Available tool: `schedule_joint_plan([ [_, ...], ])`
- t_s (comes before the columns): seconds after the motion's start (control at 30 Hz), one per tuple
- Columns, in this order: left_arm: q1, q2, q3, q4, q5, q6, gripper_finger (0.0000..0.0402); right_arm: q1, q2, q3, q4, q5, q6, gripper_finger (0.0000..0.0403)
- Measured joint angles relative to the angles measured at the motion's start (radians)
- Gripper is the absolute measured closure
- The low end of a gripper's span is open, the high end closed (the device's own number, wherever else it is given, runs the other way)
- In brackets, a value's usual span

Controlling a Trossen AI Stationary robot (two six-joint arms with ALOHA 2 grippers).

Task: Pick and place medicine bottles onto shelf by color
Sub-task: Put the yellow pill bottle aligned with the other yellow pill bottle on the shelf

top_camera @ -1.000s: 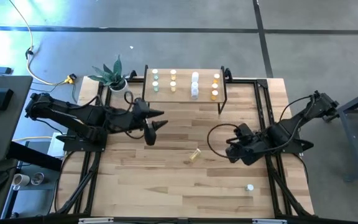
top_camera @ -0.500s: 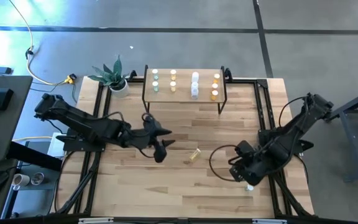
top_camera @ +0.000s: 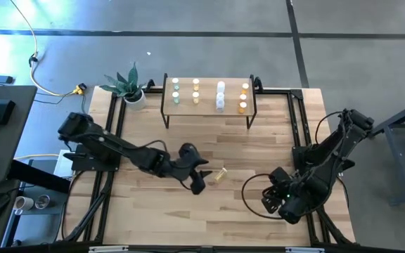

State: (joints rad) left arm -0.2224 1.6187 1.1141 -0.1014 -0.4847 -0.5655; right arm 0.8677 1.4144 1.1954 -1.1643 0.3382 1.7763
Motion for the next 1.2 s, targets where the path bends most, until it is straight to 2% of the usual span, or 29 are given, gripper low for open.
schedule_joint_plan([
  [0.23,0.008,0.144,0.000,0.073,-0.016,0.000,0.0208,-0.001,0.001,0.000,-0.007,0.085,0.000,0.0231],
  [0.53,0.024,0.288,0.000,0.189,0.004,0.000,0.0208,-0.015,0.001,0.000,-0.024,0.137,0.000,0.0231],
  [0.87,0.067,0.378,0.000,0.287,0.026,0.001,0.0208,-0.060,0.000,0.000,-0.033,0.140,-0.002,0.0231],
  [1.07,0.100,0.406,0.000,0.291,0.113,-0.008,0.0208,-0.071,0.000,0.000,-0.038,0.142,-0.002,0.0231],
  [1.2,0.107,0.406,0.000,0.292,0.126,-0.007,0.0208,-0.071,0.000,0.000,-0.048,0.144,0.000,0.0231],
])
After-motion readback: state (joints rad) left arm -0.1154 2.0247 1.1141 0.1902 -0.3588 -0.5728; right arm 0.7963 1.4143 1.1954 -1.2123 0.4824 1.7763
